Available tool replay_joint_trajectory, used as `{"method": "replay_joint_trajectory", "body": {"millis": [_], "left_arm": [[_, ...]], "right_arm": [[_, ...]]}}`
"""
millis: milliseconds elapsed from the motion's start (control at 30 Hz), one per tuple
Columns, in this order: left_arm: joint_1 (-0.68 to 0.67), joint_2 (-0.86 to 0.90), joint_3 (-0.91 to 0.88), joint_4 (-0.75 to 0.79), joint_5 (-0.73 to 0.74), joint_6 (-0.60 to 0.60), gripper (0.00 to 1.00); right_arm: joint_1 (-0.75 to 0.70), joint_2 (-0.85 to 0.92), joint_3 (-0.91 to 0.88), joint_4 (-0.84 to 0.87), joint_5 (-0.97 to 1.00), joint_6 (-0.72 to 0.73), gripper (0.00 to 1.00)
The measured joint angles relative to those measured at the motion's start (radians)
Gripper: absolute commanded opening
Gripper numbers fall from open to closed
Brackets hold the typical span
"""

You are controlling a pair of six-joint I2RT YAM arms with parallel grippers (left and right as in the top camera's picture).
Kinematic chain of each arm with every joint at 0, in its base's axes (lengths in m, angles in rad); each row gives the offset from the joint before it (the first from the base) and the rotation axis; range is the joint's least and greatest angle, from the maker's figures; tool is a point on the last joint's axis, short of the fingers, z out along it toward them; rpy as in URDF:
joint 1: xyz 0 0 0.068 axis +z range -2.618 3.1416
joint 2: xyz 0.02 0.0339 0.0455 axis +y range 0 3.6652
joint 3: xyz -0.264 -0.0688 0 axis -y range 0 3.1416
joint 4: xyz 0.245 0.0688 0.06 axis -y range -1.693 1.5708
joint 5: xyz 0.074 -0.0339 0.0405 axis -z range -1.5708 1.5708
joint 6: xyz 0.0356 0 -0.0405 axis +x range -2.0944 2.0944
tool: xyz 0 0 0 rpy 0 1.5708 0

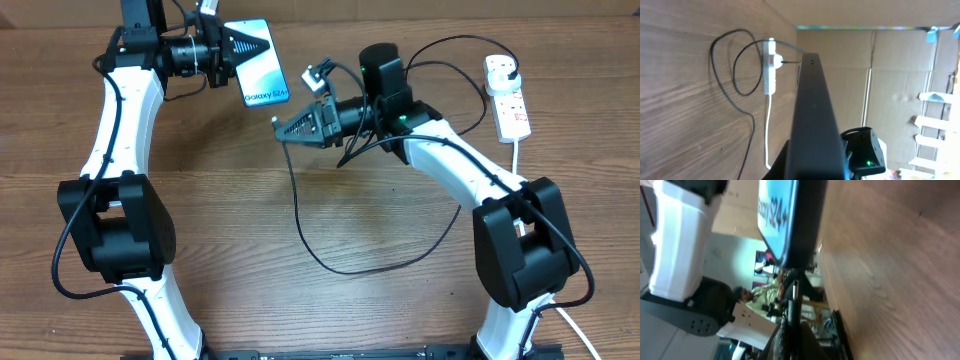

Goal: Plug charger to phone and switch on socket

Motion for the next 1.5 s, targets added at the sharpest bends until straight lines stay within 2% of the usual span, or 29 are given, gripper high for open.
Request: {"method": "replay_joint_trajectory", "body": {"millis": [133,400,600,933,1267,1500], "left_arm": [[0.0,0.0,0.0,0.033,0.001,-0.046,0.04],[0.011,0.0,0.0,0.034,0.003,-0.07,0.04],[0.066,0.0,0.0,0.028,0.056,-0.069,0.04],[0.081,0.0,0.0,-0.019,0.145,-0.004,0.04],[0.029,0.0,0.0,-0.016,0.135,0.017,0.04],[0.031,0.0,-0.002,0.093,0.069,-0.08,0.04]], "right_arm": [[-0.01,0.0,0.0,0.099,0.008,0.045,0.04],[-0.005,0.0,0.0,0.08,0.015,0.069,0.04],[0.005,0.0,0.0,0.094,0.018,0.108,0.04],[0.005,0.0,0.0,0.11,-0.023,0.144,0.04],[0.005,0.0,0.0,0.11,-0.02,0.188,0.04],[0.008,0.0,0.0,0.185,-0.002,0.238,0.04]]}}
